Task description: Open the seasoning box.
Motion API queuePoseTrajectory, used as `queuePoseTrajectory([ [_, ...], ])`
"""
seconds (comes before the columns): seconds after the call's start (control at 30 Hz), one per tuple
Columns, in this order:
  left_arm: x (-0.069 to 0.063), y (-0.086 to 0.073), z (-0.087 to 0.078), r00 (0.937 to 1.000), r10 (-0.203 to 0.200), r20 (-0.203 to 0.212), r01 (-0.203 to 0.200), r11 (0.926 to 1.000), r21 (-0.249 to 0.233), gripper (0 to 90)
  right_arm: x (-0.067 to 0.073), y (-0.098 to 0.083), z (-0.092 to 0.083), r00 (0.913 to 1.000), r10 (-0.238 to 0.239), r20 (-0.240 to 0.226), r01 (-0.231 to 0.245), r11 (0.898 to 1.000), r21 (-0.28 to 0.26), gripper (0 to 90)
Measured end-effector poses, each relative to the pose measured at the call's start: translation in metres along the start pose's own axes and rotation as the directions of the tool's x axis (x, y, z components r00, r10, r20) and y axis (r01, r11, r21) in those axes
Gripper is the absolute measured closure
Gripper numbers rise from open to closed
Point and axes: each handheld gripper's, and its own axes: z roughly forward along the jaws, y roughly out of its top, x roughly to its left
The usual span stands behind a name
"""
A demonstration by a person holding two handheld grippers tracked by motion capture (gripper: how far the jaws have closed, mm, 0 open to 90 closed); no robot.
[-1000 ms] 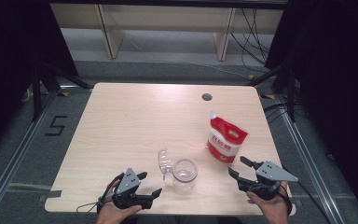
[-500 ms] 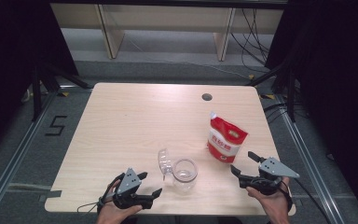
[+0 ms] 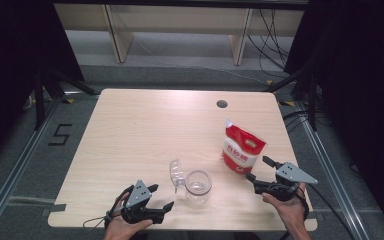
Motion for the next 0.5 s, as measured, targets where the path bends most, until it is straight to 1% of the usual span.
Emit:
queuePoseTrajectory([
  [0.03,0.0,0.0,0.0,1.0,0.0,-0.002,0.0,1.0,0.001,21.8,0.0,0.0,0.001,0.9999,0.01,-0.013,-0.009,1.0,0.017,17.3],
  [0.07,0.0,0.0,0.001,0.9999,-0.007,0.007,0.007,0.9999,-0.012,21.8,0.0,-0.001,0.003,1.0,0.002,0.002,-0.002,1.0,0.008,17.3],
  [0.1,0.0,0.0,0.0,1.0,-0.001,0.006,0.001,1.0,-0.008,21.8,0.002,-0.002,0.005,0.9995,0.029,-0.008,-0.029,0.999,0.013,17.4],
  [0.13,0.0,0.0,0.001,1.0,-0.003,0.003,0.003,0.9999,-0.011,21.8,0.0,-0.002,0.006,0.9999,-0.006,-0.012,0.006,1.0,0.022,17.5],
  [0.17,0.0,0.0,0.0,1.0,-0.001,-0.003,0.001,1.0,-0.003,21.8,0.001,-0.002,0.008,1.0,0.004,-0.008,-0.004,1.0,0.011,17.5],
  [0.2,0.0,0.0,0.0,1.0,-0.006,0.0,0.006,1.0,-0.006,21.8,0.001,-0.002,0.009,1.0,-0.002,-0.007,0.002,1.0,0.025,17.7],
  [0.23,0.0,0.0,0.0,1.0,-0.001,-0.001,0.001,1.0,0.0,21.8,0.001,-0.002,0.011,1.0,-0.006,-0.002,0.006,1.0,0.014,17.7],
  [0.27,0.0,0.0,0.0,1.0,0.004,0.001,-0.004,1.0,-0.001,21.8,0.002,-0.002,0.012,0.9999,0.011,-0.007,-0.011,1.0,0.027,17.7],
  [0.3,0.001,0.0,0.0,0.9998,0.019,0.002,-0.019,0.9998,-0.001,21.8,0.001,-0.002,0.013,0.9999,0.01,-0.007,-0.01,0.999,0.037,17.8],
  [0.33,0.001,0.0,0.0,1.0,0.009,0.002,-0.009,0.9999,-0.005,21.8,-0.001,-0.002,0.015,0.9998,0.002,-0.022,-0.002,1.0,0.026,17.9],
  [0.37,0.001,0.0,0.0,1.0,0.005,0.001,-0.005,1.0,-0.005,21.8,0.0,-0.002,0.016,1.0,0.001,-0.007,-0.001,1.0,0.027,17.9],
  [0.4,0.0,0.0,0.0,1.0,0.0,0.001,0.0,1.0,-0.005,21.8,0.0,-0.002,0.018,0.9997,0.017,-0.015,-0.017,0.999,0.028,18.0],
  [0.43,0.001,0.0,0.0,1.0,0.001,0.008,-0.001,1.0,-0.006,21.8,-0.002,-0.002,0.019,0.9998,0.004,-0.018,-0.004,1.0,0.019,18.2],
  [0.47,0.001,0.0,0.0,1.0,-0.007,0.006,0.007,0.9999,-0.008,21.8,-0.003,-0.002,0.02,0.9999,-0.007,-0.015,0.008,1.0,0.022,18.2],
  [0.5,0.001,0.0,0.0,1.0,-0.005,0.004,0.005,1.0,-0.006,21.8,-0.005,-0.002,0.021,0.9999,-0.002,-0.013,0.002,0.999,0.032,18.2],
])
